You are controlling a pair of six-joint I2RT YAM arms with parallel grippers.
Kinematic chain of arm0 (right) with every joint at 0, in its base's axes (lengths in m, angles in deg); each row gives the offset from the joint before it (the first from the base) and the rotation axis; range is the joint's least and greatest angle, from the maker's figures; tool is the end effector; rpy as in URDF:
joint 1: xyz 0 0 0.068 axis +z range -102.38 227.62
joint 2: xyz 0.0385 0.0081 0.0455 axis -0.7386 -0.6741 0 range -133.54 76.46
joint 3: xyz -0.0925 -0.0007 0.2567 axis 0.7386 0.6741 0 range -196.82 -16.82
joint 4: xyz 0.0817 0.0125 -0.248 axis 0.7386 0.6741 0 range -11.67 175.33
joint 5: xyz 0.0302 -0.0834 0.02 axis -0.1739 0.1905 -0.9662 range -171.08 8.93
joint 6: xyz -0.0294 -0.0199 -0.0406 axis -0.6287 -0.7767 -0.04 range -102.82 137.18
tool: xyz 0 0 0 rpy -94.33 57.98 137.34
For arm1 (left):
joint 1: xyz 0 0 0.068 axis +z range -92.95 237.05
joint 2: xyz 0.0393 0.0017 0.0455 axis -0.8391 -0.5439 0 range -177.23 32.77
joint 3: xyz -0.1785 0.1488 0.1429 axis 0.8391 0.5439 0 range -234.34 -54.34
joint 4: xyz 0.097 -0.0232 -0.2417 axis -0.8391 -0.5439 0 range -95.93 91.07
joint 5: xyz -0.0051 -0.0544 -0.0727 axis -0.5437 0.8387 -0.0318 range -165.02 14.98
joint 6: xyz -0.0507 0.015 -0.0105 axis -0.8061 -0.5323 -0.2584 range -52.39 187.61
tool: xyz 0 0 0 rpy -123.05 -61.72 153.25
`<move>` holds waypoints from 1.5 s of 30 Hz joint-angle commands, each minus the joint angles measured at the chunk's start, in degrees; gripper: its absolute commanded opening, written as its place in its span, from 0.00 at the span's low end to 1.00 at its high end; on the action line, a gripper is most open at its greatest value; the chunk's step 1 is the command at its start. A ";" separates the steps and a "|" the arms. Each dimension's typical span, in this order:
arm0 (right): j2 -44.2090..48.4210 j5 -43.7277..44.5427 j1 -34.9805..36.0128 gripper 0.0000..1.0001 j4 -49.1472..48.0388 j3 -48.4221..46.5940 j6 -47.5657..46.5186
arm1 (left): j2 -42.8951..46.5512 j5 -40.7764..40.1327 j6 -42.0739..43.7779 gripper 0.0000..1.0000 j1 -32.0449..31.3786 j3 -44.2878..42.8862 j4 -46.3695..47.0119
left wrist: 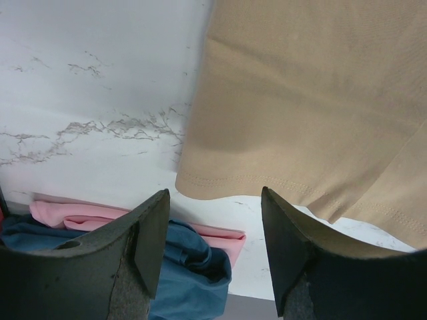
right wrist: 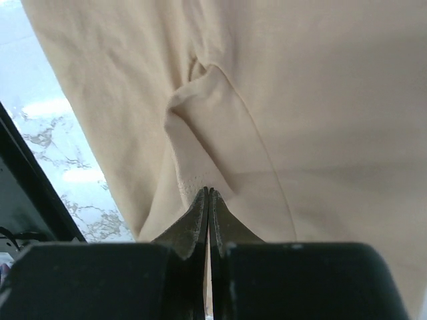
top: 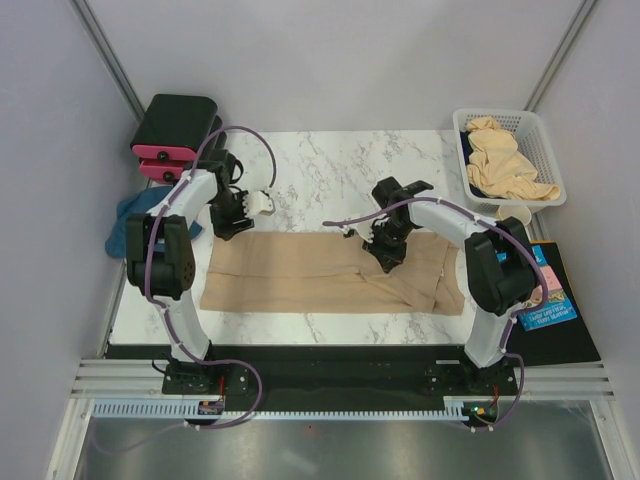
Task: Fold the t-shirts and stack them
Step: Fold the other side of the tshirt into a rectangle
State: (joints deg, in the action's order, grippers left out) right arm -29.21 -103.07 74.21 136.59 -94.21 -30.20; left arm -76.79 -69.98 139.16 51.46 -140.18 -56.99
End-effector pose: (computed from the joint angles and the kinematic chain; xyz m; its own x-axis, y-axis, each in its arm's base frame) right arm 0.2997 0.1649 0.1977 -0.2841 -0.9052 -0.3159 -0.9515 0.2258 0.2088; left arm 0.3704 -0.0394 0.2102 -0.2080 0.9698 -0.1276 0.9690 0.2220 0.1081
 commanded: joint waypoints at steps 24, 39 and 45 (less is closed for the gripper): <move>5.21 13.73 4.88 0.00 -13.08 2.06 5.89 | -1.54 1.64 0.17 0.64 -4.17 -1.26 1.02; 2.66 8.91 0.57 0.00 -15.46 6.98 2.64 | 0.31 0.41 -1.24 0.63 -4.17 1.12 1.55; 3.71 6.10 0.83 0.00 -13.53 7.25 3.43 | -0.04 0.41 -0.97 0.63 -4.17 0.77 1.64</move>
State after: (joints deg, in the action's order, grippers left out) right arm -26.70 -93.33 74.55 122.08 -87.21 -27.12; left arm -79.17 -69.59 139.47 47.44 -139.26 -55.79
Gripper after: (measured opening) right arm 0.007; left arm 0.634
